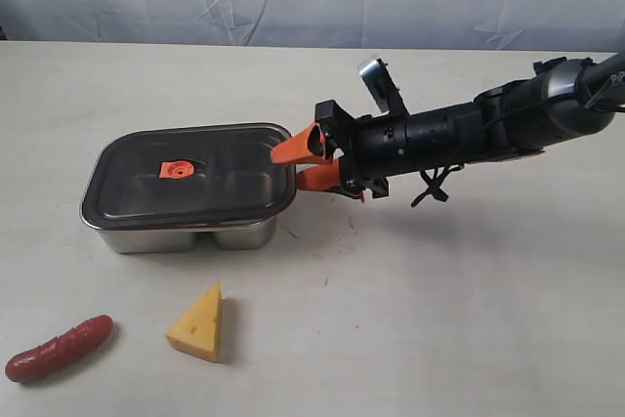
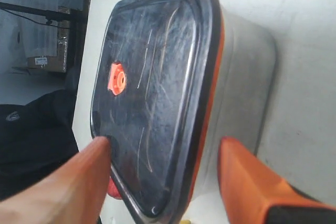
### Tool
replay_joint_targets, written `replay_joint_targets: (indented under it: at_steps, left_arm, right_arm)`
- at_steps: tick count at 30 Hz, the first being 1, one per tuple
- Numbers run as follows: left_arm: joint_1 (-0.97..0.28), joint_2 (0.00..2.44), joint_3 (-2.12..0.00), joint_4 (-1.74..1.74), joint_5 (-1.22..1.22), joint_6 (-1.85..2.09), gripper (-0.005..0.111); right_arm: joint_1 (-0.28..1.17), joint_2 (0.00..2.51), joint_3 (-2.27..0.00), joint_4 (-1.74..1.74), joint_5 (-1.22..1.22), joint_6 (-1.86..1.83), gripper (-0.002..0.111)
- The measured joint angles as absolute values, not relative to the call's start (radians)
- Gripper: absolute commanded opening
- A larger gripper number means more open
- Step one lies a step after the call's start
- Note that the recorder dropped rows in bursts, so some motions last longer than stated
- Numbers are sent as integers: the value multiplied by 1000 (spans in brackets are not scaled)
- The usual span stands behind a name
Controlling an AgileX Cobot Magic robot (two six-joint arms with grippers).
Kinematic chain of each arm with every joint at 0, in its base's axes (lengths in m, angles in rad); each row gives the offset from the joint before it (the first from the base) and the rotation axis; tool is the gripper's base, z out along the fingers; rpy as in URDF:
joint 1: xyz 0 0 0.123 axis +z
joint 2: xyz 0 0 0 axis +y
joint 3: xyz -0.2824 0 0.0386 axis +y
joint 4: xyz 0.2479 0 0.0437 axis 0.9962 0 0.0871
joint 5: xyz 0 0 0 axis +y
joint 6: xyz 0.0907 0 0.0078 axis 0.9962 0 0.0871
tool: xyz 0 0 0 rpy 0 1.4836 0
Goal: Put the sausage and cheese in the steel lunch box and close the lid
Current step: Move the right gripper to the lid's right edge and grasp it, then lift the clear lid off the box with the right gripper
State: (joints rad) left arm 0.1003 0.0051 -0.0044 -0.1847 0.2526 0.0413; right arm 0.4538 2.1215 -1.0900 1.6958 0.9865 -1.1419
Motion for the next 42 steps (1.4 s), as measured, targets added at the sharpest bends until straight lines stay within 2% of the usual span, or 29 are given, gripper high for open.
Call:
replay_joint_targets:
  at_steps: [10, 21, 42]
  left_arm:
    - [100, 5, -4, -185, 253, 41, 0]
    - [100, 5, -4, -185, 253, 41, 0]
    - [100, 5, -4, -185, 253, 41, 0]
  right_arm:
    - [480, 2122, -1090, 1696, 971, -1142, 55]
    - [480, 2122, -1090, 1696, 967, -1142, -1]
    - [480, 2102, -1090, 1729, 1020, -1137, -1]
